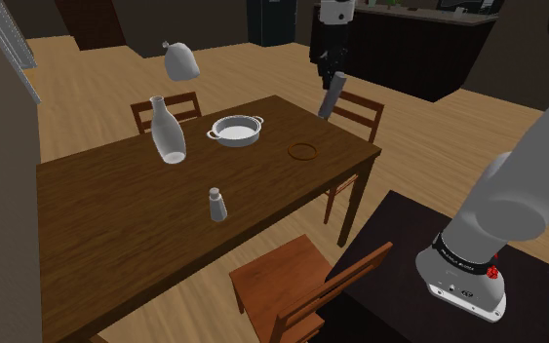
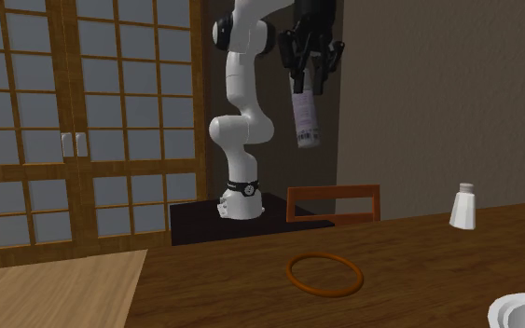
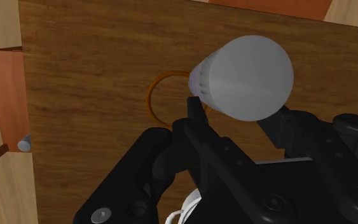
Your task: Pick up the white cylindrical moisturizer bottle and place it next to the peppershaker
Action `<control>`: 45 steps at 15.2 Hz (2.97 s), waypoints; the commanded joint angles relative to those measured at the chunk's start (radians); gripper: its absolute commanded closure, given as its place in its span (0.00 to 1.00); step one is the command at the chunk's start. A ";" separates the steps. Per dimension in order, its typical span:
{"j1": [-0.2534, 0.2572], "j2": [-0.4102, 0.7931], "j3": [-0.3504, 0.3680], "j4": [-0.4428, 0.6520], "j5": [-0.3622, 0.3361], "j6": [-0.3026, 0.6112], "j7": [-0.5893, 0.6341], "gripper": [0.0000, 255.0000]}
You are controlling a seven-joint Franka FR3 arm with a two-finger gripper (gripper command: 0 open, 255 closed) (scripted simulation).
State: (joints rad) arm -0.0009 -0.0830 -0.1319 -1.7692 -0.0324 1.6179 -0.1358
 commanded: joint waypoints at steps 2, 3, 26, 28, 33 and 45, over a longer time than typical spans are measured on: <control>0.031 -0.003 0.037 -0.012 0.007 0.008 0.069 1.00; 0.042 -0.003 0.049 -0.014 0.010 0.009 0.093 1.00; 0.309 0.268 0.313 0.275 0.022 -0.011 0.619 1.00; 0.337 0.317 0.330 0.338 0.012 -0.024 0.662 1.00; 0.419 0.467 0.360 0.539 -0.021 -0.078 0.764 1.00; 0.549 0.721 0.374 0.856 -0.072 -0.141 0.872 1.00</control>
State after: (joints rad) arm 0.5512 0.6454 0.2414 -0.8855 -0.1056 1.4555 0.7361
